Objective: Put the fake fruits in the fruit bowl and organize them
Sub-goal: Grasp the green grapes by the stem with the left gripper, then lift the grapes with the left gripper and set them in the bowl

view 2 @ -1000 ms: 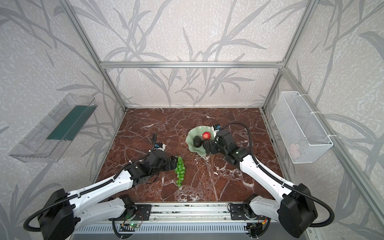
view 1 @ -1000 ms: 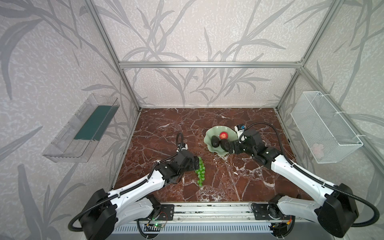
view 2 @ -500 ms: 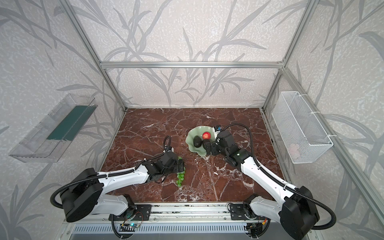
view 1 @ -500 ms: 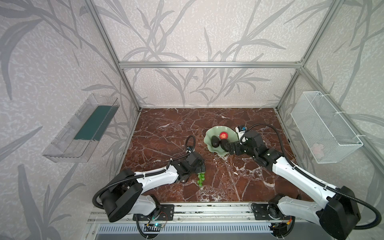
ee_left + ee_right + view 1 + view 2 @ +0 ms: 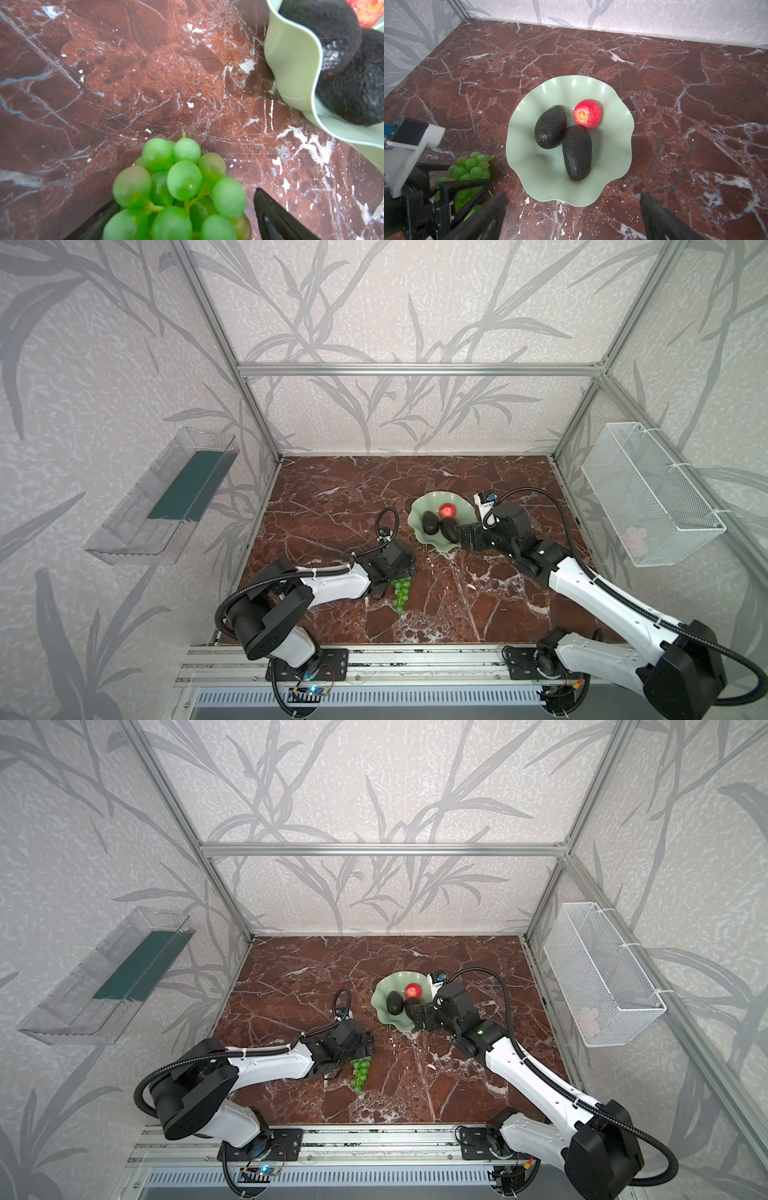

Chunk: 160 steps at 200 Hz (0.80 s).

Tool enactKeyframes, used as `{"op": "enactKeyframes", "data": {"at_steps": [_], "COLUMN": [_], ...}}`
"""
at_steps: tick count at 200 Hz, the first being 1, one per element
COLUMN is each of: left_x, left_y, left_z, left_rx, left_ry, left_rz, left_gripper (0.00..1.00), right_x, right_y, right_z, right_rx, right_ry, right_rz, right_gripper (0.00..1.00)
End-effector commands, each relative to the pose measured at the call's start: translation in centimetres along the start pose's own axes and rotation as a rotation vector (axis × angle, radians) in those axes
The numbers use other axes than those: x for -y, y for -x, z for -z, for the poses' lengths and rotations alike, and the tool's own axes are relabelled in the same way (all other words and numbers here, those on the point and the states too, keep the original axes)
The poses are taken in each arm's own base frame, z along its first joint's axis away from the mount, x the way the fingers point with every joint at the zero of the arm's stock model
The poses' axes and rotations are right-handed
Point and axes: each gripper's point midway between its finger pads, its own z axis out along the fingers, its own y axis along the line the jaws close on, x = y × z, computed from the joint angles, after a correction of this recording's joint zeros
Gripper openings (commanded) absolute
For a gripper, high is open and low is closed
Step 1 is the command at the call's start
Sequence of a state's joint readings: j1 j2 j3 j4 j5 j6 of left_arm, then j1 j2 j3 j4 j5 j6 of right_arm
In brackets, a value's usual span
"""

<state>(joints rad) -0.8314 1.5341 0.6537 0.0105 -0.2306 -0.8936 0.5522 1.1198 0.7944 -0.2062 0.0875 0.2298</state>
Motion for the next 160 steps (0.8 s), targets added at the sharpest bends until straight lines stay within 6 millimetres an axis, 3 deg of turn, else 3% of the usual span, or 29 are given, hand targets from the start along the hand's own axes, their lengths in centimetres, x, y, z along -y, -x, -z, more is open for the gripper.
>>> {"op": "enactKeyframes", "data": {"at_steps": [1, 59, 100, 160], "left_x": [0.4, 0.3, 0.3, 0.4], "left_y": [1.0, 1.0, 1.9, 4.4], "left_z": [-0.1, 0.7, 2.4, 7.0], "left_rx": [0.042, 0.040, 0.071, 0.188], "left_ry": [0.003, -0.006, -0.036, -0.111], "left_rz": [0.027, 0.011, -0.002, -0.026], "left_gripper": [0.86, 0.44, 0.41, 0.37], "right_x": [0.3, 0.2, 0.2, 0.1], "right_y": [0.4, 0.8, 1.0, 1.2], "right_z": [0.5, 0.6, 0.7, 0.7], "right_rx": [0.024, 0.040, 0.046, 0.055], "right_ry": [-0.009, -0.004, -0.002, 0.003], "right_rz": [0.012, 0.003, -0.005, -0.018], "right_gripper": [0.99, 0.99, 0.99, 0.99]}}
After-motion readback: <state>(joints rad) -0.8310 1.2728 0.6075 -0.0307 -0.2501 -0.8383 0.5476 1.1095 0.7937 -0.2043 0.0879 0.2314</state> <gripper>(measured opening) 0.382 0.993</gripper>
